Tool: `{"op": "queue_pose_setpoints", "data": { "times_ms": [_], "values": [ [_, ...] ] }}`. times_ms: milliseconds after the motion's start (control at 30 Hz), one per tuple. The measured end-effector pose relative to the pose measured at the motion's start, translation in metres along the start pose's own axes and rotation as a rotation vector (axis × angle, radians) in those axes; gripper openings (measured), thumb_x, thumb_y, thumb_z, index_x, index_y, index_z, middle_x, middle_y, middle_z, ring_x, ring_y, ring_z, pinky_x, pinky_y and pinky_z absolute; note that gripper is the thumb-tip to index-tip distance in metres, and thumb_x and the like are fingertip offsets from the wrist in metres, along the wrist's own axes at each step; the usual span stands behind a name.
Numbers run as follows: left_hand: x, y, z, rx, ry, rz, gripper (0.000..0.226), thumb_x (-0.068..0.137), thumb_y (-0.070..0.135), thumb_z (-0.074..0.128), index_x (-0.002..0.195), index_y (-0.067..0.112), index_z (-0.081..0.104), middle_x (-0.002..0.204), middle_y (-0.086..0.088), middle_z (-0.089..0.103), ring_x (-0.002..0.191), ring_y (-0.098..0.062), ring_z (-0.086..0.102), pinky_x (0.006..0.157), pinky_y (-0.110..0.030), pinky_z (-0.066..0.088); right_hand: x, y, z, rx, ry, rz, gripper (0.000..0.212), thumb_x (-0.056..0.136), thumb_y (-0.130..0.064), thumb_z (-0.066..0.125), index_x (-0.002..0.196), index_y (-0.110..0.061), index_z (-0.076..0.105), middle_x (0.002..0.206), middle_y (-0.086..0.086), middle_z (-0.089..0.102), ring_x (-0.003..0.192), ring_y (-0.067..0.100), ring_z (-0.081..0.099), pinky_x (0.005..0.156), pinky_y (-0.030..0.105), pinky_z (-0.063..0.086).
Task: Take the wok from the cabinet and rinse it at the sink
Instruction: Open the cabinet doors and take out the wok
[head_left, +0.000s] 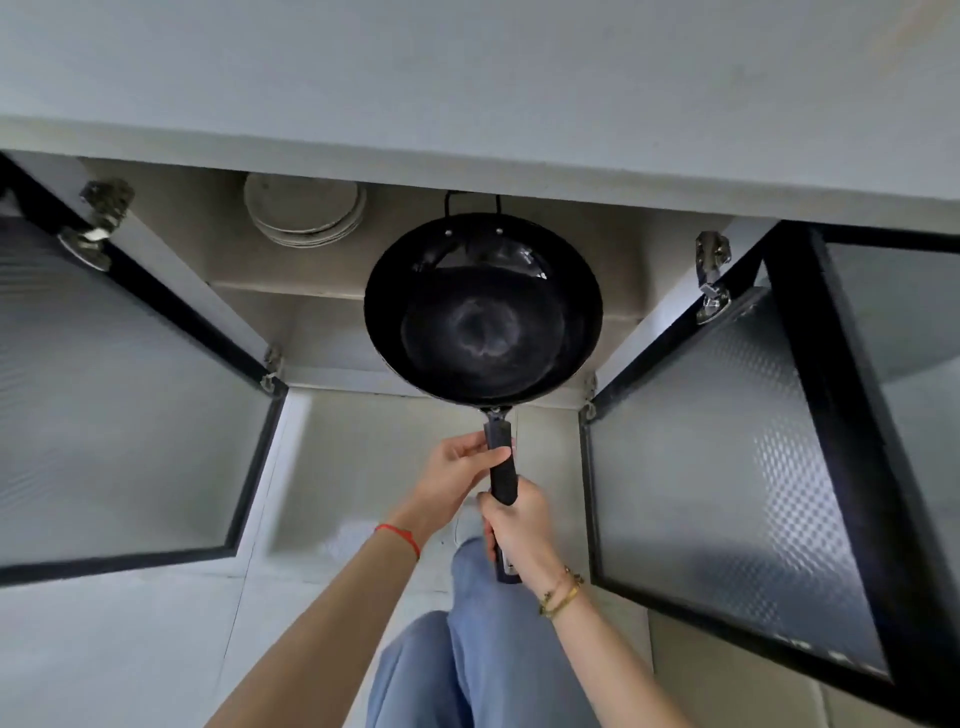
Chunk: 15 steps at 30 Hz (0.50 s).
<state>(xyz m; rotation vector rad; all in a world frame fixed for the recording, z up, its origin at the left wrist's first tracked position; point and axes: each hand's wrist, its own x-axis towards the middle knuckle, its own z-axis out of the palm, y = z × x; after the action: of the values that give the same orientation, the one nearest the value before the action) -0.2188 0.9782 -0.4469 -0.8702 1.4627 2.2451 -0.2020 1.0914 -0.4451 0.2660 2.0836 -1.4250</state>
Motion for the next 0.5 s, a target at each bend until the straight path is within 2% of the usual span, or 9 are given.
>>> {"op": "queue_pose_setpoints", "data": {
  "times_ms": [67, 133, 200, 400, 500],
  "values": [
    [-0.04, -0.001, 0.004, -0.01, 0.027, -0.044, 0.032, 0.09, -0.007, 0.06, 0.121, -0.013, 0.06, 0.114, -0.021, 0.066, 0.105, -0.025, 0.063, 0.098, -0.028, 0.051, -0.038, -0.004, -0.002, -0.012, -0.025, 0.049, 0.019, 0.084, -0.003, 0.057, 0.067, -0.01, 0.056, 0.039, -0.002, 0.054, 0.034, 0.015, 0.052, 0.035, 0.021, 0.041],
    [-0.082, -0.001, 0.009, -0.034, 0.059, -0.087, 0.033, 0.09, -0.006, 0.06, 0.123, -0.013, 0.059, 0.116, -0.021, 0.065, 0.107, -0.026, 0.062, 0.102, -0.032, 0.049, -0.078, -0.011, -0.005, -0.004, -0.061, 0.092, 0.019, 0.085, -0.002, 0.056, 0.068, -0.009, 0.055, 0.04, 0.0, 0.053, 0.035, 0.023, 0.051, 0.037, 0.027, 0.044],
    [-0.126, -0.002, 0.014, -0.041, 0.074, -0.126, 0.033, 0.091, -0.005, 0.06, 0.123, -0.013, 0.059, 0.116, -0.02, 0.065, 0.107, -0.026, 0.061, 0.103, -0.036, 0.047, -0.12, -0.016, -0.007, -0.007, -0.095, 0.133, 0.014, 0.086, -0.002, 0.055, 0.072, -0.004, 0.056, 0.046, 0.01, 0.054, 0.037, 0.027, 0.05, 0.04, 0.031, 0.046],
    [-0.249, 0.005, 0.034, -0.062, 0.134, -0.147, 0.033, 0.09, -0.005, 0.061, 0.122, -0.013, 0.06, 0.115, -0.02, 0.066, 0.104, -0.026, 0.063, 0.102, -0.036, 0.049, -0.241, -0.046, -0.026, -0.054, -0.156, 0.18, 0.018, 0.086, -0.001, 0.056, 0.07, -0.007, 0.052, 0.05, 0.012, 0.053, 0.036, 0.025, 0.048, 0.043, 0.032, 0.044],
    [-0.3, 0.006, 0.042, -0.063, 0.167, -0.124, 0.032, 0.09, -0.004, 0.062, 0.121, -0.011, 0.062, 0.119, -0.023, 0.067, 0.106, -0.026, 0.064, 0.097, -0.03, 0.053, -0.292, -0.059, -0.035, -0.105, -0.175, 0.15, 0.016, 0.088, -0.006, 0.058, 0.073, -0.006, 0.055, 0.047, 0.007, 0.054, 0.033, 0.02, 0.048, 0.041, 0.028, 0.043]
  ]
}}
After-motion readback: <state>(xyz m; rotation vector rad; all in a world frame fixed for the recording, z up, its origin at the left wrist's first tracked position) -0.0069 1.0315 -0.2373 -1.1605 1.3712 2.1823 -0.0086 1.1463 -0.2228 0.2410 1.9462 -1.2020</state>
